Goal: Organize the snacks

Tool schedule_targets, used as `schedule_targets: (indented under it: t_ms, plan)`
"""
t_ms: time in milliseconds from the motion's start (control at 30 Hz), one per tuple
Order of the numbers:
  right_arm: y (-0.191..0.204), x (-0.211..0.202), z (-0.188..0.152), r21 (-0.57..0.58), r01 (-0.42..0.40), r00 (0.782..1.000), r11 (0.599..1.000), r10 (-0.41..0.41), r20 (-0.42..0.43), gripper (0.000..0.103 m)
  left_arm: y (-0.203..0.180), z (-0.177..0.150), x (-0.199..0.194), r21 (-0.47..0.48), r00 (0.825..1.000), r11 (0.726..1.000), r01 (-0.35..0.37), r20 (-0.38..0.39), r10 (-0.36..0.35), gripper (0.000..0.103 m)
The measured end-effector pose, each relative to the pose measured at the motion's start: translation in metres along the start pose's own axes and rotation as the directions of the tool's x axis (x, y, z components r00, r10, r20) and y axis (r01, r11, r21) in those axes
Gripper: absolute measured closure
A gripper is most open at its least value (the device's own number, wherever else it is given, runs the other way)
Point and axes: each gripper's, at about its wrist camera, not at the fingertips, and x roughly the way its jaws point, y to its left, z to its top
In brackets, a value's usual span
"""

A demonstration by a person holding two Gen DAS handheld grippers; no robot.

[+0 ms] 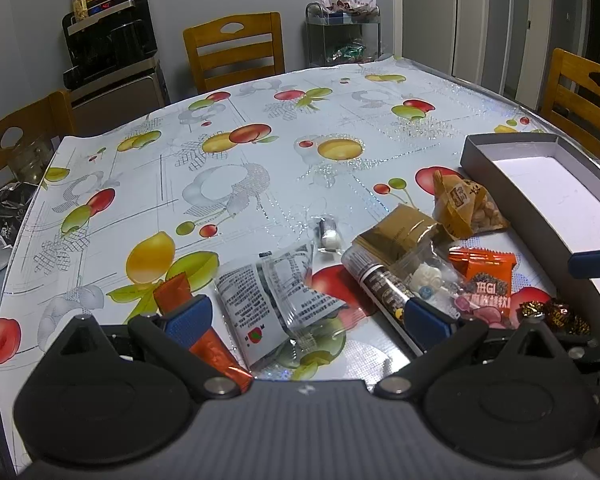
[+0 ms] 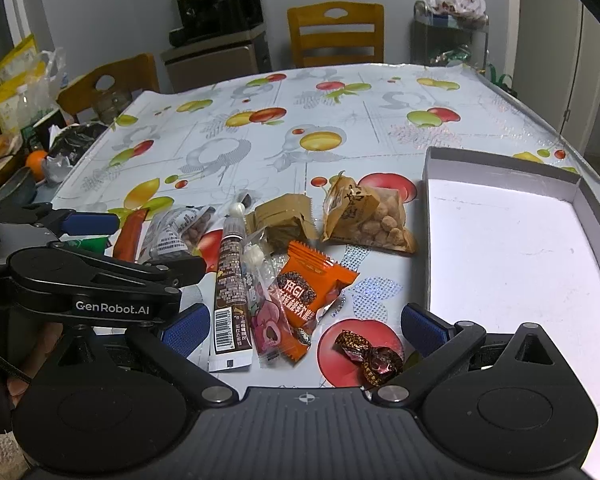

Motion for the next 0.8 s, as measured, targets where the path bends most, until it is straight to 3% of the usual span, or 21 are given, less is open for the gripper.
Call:
schedule_targets:
  t_ms: [800]
  plan:
    - [-0.0004,-0.0006,-0.0029,0.006,-0.007,1.000,1.000,0.007,-0.004,0.000,-0.0007,-0.0004,0.0000,0.002,1.000,1.000,0.000,0.000,0.000,0.000]
